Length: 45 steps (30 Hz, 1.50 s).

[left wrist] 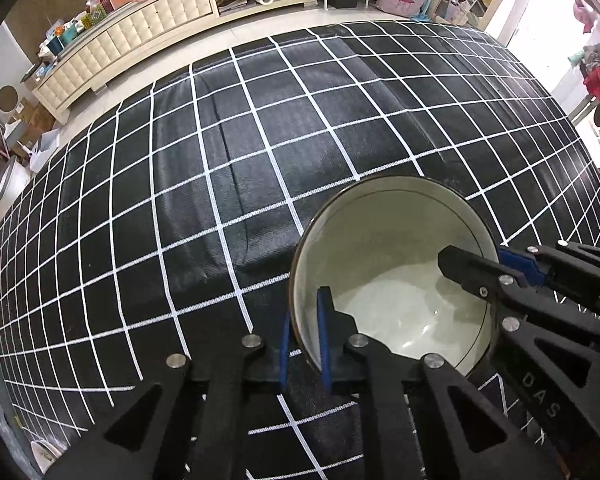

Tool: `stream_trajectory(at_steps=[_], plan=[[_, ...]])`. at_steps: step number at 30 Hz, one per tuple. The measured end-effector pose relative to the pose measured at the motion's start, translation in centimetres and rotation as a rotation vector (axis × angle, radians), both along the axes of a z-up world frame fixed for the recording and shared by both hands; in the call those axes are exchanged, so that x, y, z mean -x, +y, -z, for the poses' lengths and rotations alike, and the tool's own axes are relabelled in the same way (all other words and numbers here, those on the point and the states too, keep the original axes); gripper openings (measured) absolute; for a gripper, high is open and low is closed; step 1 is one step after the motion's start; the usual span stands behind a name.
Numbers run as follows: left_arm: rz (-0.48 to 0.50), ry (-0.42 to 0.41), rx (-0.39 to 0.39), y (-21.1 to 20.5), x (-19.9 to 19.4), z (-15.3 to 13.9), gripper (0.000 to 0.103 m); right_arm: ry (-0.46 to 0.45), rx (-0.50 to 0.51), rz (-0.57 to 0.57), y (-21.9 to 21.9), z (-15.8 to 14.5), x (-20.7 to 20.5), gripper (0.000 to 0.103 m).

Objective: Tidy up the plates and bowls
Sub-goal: 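Grasp the rim of the floral-patterned bowl with the left tool, then lift the floral bowl with the left tool and carry it over the nested white bowls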

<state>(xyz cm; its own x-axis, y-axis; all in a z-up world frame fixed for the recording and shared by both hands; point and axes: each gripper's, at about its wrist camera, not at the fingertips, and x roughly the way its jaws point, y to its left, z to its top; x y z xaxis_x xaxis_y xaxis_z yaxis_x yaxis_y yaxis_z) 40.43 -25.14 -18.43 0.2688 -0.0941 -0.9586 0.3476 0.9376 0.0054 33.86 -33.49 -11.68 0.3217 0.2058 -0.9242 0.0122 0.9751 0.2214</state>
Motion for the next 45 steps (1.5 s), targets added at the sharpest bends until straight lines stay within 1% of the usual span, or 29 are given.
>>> stream_trajectory(at_steps=[3,8,10,14,20,25,34,38,41,45], plan=[[0.006,-0.002,0.004,-0.1,0.6,-0.5,0.01,-0.001,-0.02,0.019,-0.4,-0.6,0.6,0.017],[0.016,-0.002,0.029,0.4,2.0,-2.2,0.01,-0.037,0.013,0.011,0.3,-2.9,1.9,0.017],[0.014,-0.014,0.039,0.8,2.6,-3.1,0.01,-0.044,0.004,0.013,0.5,-3.4,2.2,0.017],[0.009,-0.043,0.036,1.6,3.8,-4.6,0.01,-0.075,0.039,-0.014,2.0,-5.1,3.1,0.016],[-0.001,-0.088,0.041,3.6,6.3,-7.7,0.009,-0.103,0.035,-0.02,3.7,-7.2,4.3,0.016],[-0.02,-0.123,0.053,6.1,8.3,-10.0,0.009,-0.128,0.024,-0.04,6.0,-9.0,5.9,0.016],[-0.057,-0.159,0.045,12.1,13.5,-12.4,0.01,-0.116,-0.037,-0.088,10.6,-10.0,9.1,0.016],[-0.089,-0.163,0.068,15.5,14.8,-13.0,0.009,-0.112,-0.047,-0.13,13.3,-10.4,9.8,0.016],[-0.113,-0.178,0.047,17.6,16.2,-13.2,0.01,-0.108,-0.044,-0.16,15.2,-10.3,10.2,0.016],[-0.15,-0.165,0.054,20.0,17.6,-12.6,0.009,-0.09,-0.034,-0.2,17.5,-9.4,10.8,0.016]])
